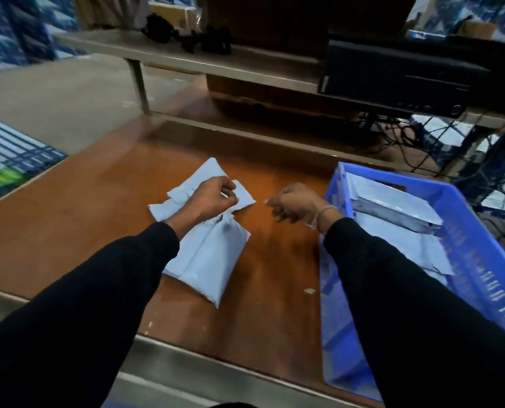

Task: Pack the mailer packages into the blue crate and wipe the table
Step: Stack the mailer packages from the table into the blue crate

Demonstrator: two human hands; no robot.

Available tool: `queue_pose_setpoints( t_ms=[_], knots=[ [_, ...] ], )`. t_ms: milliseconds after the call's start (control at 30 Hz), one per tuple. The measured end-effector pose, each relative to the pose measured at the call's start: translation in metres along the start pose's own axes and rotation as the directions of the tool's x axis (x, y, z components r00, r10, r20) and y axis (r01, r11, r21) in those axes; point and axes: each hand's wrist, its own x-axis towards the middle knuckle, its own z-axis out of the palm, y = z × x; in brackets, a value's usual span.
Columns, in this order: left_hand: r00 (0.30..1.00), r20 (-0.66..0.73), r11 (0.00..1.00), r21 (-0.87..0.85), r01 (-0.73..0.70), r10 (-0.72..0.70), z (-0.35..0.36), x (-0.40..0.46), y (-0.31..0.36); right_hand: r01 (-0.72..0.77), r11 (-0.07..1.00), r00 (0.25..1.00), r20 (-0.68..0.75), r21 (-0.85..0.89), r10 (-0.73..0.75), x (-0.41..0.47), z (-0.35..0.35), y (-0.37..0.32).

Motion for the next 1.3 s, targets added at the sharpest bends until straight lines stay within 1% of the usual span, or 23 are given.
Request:
queue_pose_setpoints(
  t_ms=[67, 133, 167, 200, 267, 300, 367, 433, 500, 600, 633, 700, 767, 833, 900, 967, 1033, 1100, 1167, 1233, 1300],
  knots=[
    [0.999, -0.036, 0.999, -0.016, 0.037, -0.038, -0.013, 0.002, -0.020, -0.048, 0.999, 0.997, 0.064, -0.010, 0.049, 0.009, 0.023, -0.005],
    [0.996, -0.045, 0.995, -0.066, 0.079, -0.082, -0.024, 0.004, -0.039, -0.063, 0.998, 0.988, 0.138, -0.031, 0.067, 0.019, 0.046, -0.007],
    [0.995, -0.037, 0.993, -0.081, 0.092, -0.095, -0.028, 0.005, -0.047, -0.051, 0.995, 0.985, 0.161, -0.082, 0.064, 0.025, 0.057, -0.007],
    [0.995, -0.019, 0.992, -0.085, 0.095, -0.097, -0.032, 0.005, -0.053, -0.018, 0.985, 0.983, 0.175, -0.174, 0.049, 0.032, 0.066, -0.007],
    [0.996, 0.043, 0.993, -0.078, 0.085, -0.082, -0.037, 0.004, -0.062, 0.054, 0.924, 0.982, 0.187, -0.379, 0.020, 0.042, 0.082, -0.005],
    [0.995, 0.075, 0.994, -0.079, 0.078, -0.072, -0.038, 0.003, -0.066, 0.068, 0.904, 0.981, 0.193, -0.423, 0.017, 0.046, 0.090, -0.002],
    [0.990, 0.127, 0.993, -0.089, 0.080, -0.068, -0.039, 0.002, -0.072, 0.072, 0.907, 0.972, 0.233, -0.414, 0.030, 0.053, 0.100, 0.002],
    [0.987, 0.148, 0.992, -0.100, 0.083, -0.067, -0.038, 0.002, -0.078, 0.067, 0.921, 0.965, 0.260, -0.384, 0.038, 0.065, 0.108, 0.010],
    [0.985, 0.159, 0.989, -0.120, 0.083, -0.063, -0.037, 0.003, -0.081, 0.080, 0.928, 0.966, 0.256, -0.364, 0.017, 0.072, 0.113, 0.016],
    [0.983, 0.173, 0.984, -0.157, 0.090, -0.063, -0.035, 0.004, -0.079, 0.093, 0.907, 0.968, 0.249, -0.410, 0.013, 0.078, 0.110, 0.018],
    [0.983, 0.175, 0.982, -0.166, 0.089, -0.059, -0.034, 0.004, -0.078, 0.111, 0.896, 0.964, 0.266, -0.430, 0.007, 0.081, 0.106, 0.018],
    [0.982, 0.181, 0.979, -0.183, 0.089, -0.055, -0.031, 0.005, -0.076, 0.172, 0.879, 0.937, 0.348, -0.445, -0.007, 0.086, 0.093, 0.015],
    [0.976, 0.210, 0.977, -0.188, 0.097, -0.056, -0.029, 0.006, -0.073, 0.183, 0.900, 0.913, 0.409, -0.395, -0.006, 0.093, 0.074, 0.012],
    [0.956, 0.286, 0.965, -0.229, 0.125, -0.056, -0.028, 0.007, -0.067, 0.141, 0.941, 0.909, 0.417, -0.306, 0.000, 0.093, 0.056, 0.006],
    [0.926, 0.373, 0.946, -0.275, 0.171, -0.059, -0.028, 0.004, -0.058, 0.070, 0.980, 0.926, 0.378, -0.188, 0.006, 0.095, 0.040, -0.001],
    [0.905, 0.422, 0.965, -0.213, 0.156, -0.053, -0.030, 0.003, -0.051, 0.005, 0.999, 0.944, 0.329, -0.037, 0.007, 0.101, 0.032, -0.002],
    [0.915, 0.402, 0.990, -0.109, 0.090, -0.039, -0.032, 0.003, -0.052, -0.019, 0.996, 0.965, 0.261, 0.092, -0.005, 0.105, 0.032, -0.004],
    [0.940, 0.337, 0.995, -0.074, 0.074, -0.045, -0.034, 0.004, -0.056, -0.028, 0.987, 0.986, 0.168, 0.159, 0.001, 0.106, 0.041, -0.006],
    [0.961, 0.264, 0.987, -0.114, 0.111, -0.078, -0.037, 0.007, -0.063, -0.071, 0.967, 0.994, 0.095, 0.244, 0.049, 0.109, 0.058, -0.004],
    [0.972, 0.197, 0.962, -0.213, 0.168, -0.126, -0.043, 0.010, -0.068, -0.155, 0.927, 0.988, 0.036, 0.341, 0.152, 0.115, 0.076, 0.000],
    [0.976, 0.145, 0.932, -0.301, 0.202, -0.164, -0.051, 0.013, -0.070, -0.259, 0.868, 0.963, 0.041, 0.423, 0.267, 0.121, 0.093, 0.002]
  ],
)
